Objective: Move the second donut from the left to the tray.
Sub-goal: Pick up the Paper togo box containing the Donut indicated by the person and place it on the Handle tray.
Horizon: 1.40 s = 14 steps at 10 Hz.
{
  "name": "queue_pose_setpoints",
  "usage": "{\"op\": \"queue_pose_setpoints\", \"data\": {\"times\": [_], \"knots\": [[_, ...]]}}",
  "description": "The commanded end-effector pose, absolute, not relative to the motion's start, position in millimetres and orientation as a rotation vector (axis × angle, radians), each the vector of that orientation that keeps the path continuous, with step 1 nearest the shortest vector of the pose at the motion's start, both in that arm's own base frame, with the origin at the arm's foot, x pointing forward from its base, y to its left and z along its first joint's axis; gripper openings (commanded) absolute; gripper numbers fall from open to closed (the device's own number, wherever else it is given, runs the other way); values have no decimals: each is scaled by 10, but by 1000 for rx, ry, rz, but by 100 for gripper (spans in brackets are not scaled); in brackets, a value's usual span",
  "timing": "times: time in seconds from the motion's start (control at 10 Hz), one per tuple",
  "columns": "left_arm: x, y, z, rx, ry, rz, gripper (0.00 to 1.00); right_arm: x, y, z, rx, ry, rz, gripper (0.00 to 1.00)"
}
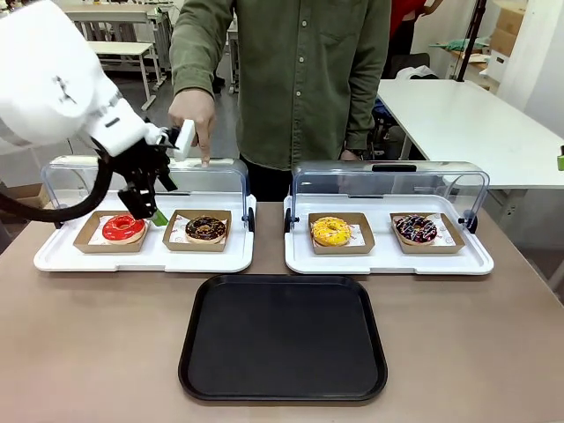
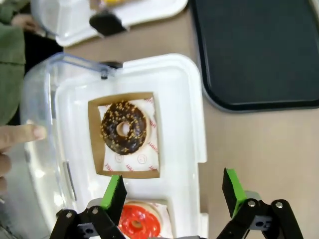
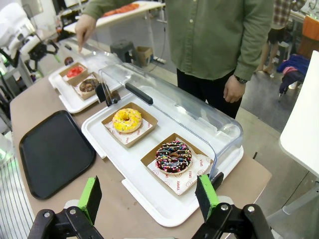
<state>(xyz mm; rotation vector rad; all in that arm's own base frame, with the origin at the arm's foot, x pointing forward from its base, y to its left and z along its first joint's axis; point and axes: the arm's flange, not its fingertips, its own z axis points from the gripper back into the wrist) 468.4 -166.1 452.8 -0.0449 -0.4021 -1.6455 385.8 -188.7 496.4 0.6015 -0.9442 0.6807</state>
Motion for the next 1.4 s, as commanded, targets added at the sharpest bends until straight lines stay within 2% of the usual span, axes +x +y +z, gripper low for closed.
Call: {"op": "queue_pose_setpoints", "data": {"times": [0.0, 0.3, 1.0, 1.3], "knots": [[4915, -1730, 4316, -9, -348, -1620, 100, 3862, -1882, 4970, 607, -955, 683, 100], [5075, -1755, 4032, 1, -353, -1624, 100, 3862, -1882, 4970, 607, -955, 683, 100], [5065, -1741, 3967, -17, -344, -1640, 100, 3862, -1882, 4970, 607, -955, 683, 100], [5121, -1790, 3801, 9, -291, -1619, 100, 3862, -1882, 4970, 607, -955, 683, 100]]}}
